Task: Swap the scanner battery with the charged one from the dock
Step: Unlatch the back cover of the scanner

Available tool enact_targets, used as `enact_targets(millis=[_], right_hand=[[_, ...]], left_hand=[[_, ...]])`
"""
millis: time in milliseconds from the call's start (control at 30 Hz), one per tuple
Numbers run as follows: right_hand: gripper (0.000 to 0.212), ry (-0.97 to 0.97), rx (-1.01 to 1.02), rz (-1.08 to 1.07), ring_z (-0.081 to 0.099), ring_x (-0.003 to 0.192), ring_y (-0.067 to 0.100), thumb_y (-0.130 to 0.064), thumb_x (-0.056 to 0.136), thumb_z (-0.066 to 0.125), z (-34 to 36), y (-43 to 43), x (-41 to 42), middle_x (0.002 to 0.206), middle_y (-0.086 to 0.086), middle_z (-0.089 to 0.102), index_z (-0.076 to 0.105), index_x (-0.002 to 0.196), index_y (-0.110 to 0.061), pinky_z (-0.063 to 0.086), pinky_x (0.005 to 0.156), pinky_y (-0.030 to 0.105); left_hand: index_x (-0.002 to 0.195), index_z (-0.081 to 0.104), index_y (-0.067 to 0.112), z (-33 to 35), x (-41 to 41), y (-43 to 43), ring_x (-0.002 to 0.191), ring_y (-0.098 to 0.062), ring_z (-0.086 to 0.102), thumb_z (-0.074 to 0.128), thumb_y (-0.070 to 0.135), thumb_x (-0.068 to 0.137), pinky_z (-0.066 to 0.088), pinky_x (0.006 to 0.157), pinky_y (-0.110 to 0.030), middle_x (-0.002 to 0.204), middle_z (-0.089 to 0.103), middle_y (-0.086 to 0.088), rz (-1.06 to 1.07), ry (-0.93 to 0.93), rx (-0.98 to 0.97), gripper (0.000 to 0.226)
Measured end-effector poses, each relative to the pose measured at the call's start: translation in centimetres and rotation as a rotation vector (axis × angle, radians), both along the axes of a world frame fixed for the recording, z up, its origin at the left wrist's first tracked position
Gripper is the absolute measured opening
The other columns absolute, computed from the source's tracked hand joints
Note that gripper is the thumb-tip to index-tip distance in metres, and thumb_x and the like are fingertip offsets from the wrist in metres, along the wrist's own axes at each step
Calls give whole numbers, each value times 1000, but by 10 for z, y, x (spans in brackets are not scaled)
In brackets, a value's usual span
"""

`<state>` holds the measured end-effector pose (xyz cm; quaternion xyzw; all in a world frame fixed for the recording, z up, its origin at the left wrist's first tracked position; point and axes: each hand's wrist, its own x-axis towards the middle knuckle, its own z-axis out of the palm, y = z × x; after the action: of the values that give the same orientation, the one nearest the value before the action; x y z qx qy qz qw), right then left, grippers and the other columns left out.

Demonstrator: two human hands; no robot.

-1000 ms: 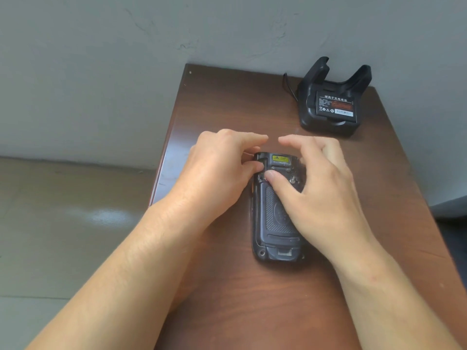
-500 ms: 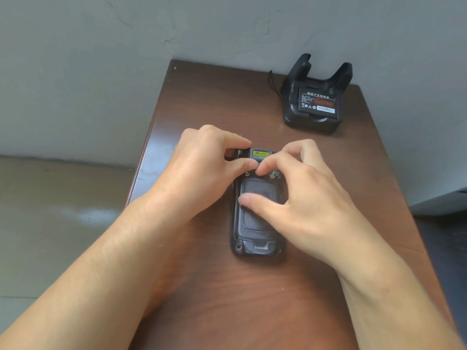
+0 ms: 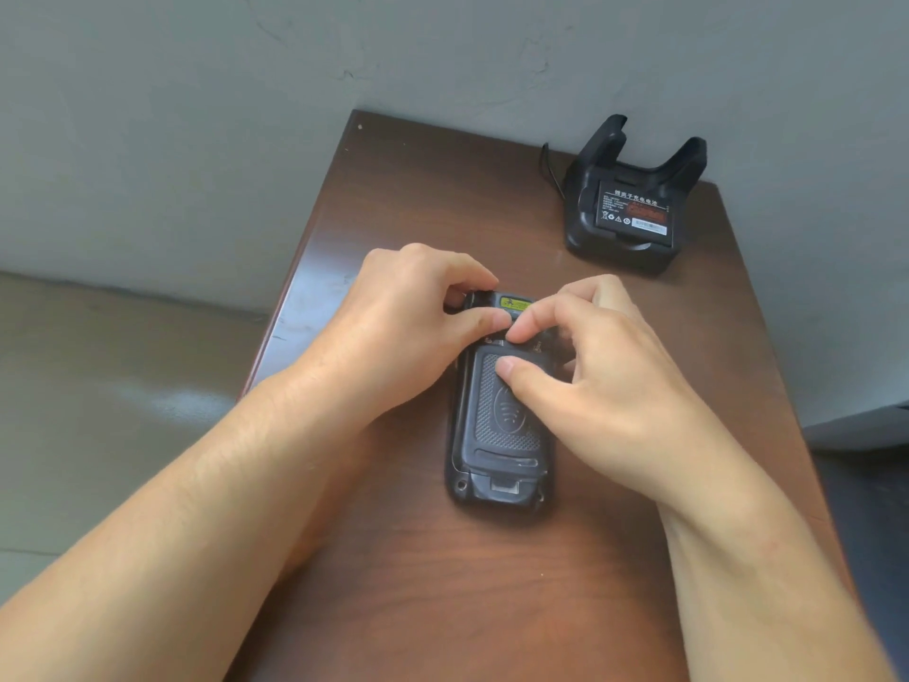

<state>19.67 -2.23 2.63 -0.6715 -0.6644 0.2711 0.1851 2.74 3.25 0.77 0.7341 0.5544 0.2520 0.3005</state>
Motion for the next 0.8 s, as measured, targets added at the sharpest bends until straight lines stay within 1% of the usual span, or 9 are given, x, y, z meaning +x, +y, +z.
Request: enact_targets(millis=[100, 233, 300, 367, 433, 533, 600, 733, 800], right_hand=[[15, 4, 6, 17, 52, 103, 9, -37, 87, 70, 2, 0, 3, 106, -19, 51, 64, 101, -36, 43, 91, 27], [10, 40, 18, 14, 56, 83, -3, -32, 88, 69, 7, -1, 6, 97, -18, 63, 63, 96, -36, 39, 73, 11], [10, 83, 20, 20, 60, 84, 1, -31, 89, 69, 8, -1, 8, 95, -17, 67, 63, 96, -35, 45, 74, 15], [13, 133, 35, 41, 63, 83, 9, -28, 89, 70, 7, -3, 9, 95, -13, 68, 63, 99, -35, 52, 79, 29], [18, 169, 55, 61, 66, 83, 16, -26, 90, 70, 4, -4, 9, 98, -9, 70, 64, 103, -37, 54, 82, 40], [19, 265, 63, 69, 69, 87, 20, -27, 90, 71, -1, -5, 13, 99, -7, 74, 69, 107, -34, 56, 85, 45], [18, 371, 51, 69, 71, 86, 24, -26, 88, 70, 0, -6, 15, 98, -6, 77, 72, 106, -30, 59, 80, 42], [19, 522, 49, 91, 71, 87, 25, -9, 93, 69, 4, -12, 17, 97, -1, 77, 71, 103, -26, 54, 70, 23], [20, 574, 72, 89, 71, 86, 23, -6, 93, 67, 7, -15, 18, 97, 4, 77, 70, 104, -22, 55, 72, 24]], left_hand=[[114, 74, 29, 1, -2, 3, 101, -5, 67, 70, 39, 89, 50, 94, -27, 102, 76, 10, -24, -16, -28, 27], [114, 75, 28, -1, -5, 5, 107, -8, 66, 61, 26, 97, 48, 96, -28, 109, 76, 11, -46, -7, 12, 22], [116, 73, 28, -2, -6, 5, 106, -8, 67, 66, 29, 93, 49, 97, -31, 109, 76, 10, -58, -7, 6, 24], [118, 72, 28, -4, -6, 4, 102, -9, 67, 71, 32, 89, 51, 96, -34, 108, 76, 9, -71, 0, 11, 29], [119, 72, 28, -5, -6, 4, 101, -11, 67, 73, 32, 87, 51, 95, -36, 106, 75, 8, -81, 1, 15, 32], [119, 72, 29, -6, -7, 5, 99, -11, 66, 73, 31, 87, 51, 94, -36, 106, 75, 8, -91, -6, 27, 32], [119, 72, 29, -6, -7, 5, 98, -10, 66, 73, 30, 87, 51, 93, -35, 106, 75, 8, -93, -9, 31, 32], [117, 73, 30, -6, -7, 6, 98, -8, 67, 74, 28, 87, 52, 94, -34, 103, 76, 9, -86, -30, 12, 30], [115, 73, 32, -6, -7, 7, 98, -8, 67, 74, 28, 86, 53, 94, -35, 101, 76, 9, -91, -36, 1, 29]])
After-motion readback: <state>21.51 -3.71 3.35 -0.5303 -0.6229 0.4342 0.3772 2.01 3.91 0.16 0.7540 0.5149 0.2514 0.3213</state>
